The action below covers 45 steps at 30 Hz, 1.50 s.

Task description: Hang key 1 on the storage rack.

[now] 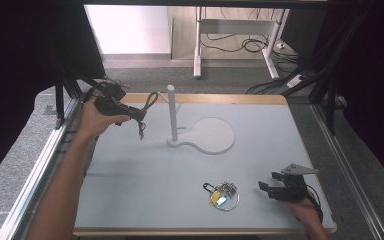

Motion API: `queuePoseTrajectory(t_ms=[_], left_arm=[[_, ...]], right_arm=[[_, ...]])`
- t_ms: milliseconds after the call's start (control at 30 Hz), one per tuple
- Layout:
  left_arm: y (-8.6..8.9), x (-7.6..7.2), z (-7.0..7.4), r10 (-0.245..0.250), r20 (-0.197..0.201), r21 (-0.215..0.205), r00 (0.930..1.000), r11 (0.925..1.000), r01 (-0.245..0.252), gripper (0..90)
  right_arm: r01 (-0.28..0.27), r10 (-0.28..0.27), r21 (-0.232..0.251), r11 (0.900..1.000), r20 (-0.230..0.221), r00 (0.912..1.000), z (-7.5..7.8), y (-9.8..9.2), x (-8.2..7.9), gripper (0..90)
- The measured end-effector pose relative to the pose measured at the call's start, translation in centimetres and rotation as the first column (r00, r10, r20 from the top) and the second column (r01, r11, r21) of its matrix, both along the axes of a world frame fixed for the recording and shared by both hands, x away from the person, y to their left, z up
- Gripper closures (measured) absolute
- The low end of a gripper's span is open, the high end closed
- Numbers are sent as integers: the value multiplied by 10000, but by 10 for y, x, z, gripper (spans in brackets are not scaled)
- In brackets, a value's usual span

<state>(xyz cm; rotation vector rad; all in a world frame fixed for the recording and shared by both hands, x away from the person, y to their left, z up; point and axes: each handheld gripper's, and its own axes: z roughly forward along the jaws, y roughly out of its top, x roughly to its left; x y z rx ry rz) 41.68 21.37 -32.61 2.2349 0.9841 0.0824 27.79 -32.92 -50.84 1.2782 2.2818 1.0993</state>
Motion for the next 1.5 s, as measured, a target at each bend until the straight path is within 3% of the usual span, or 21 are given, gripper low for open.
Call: queuePoseTrajectory(t_ms=[467, 767, 1500], left_arm=[[-2, 14, 0, 204, -140, -97, 9997, 9997, -205, 665], [-10, 23, -3, 60, -271, -128, 9996, 9999, -63, 664], [-23, 27, -11, -209, -410, 120, 9989, 9997, 214, 664]], right_arm=[[-2, 2, -42, 10000, 19, 10000, 0, 1, 0, 301], [-1, 1, -43, 10000, -8, 10000, -1, 0, 0, 301], [-52, 51, -93, 9999, -129, 9999, -3, 1, 1, 301]])
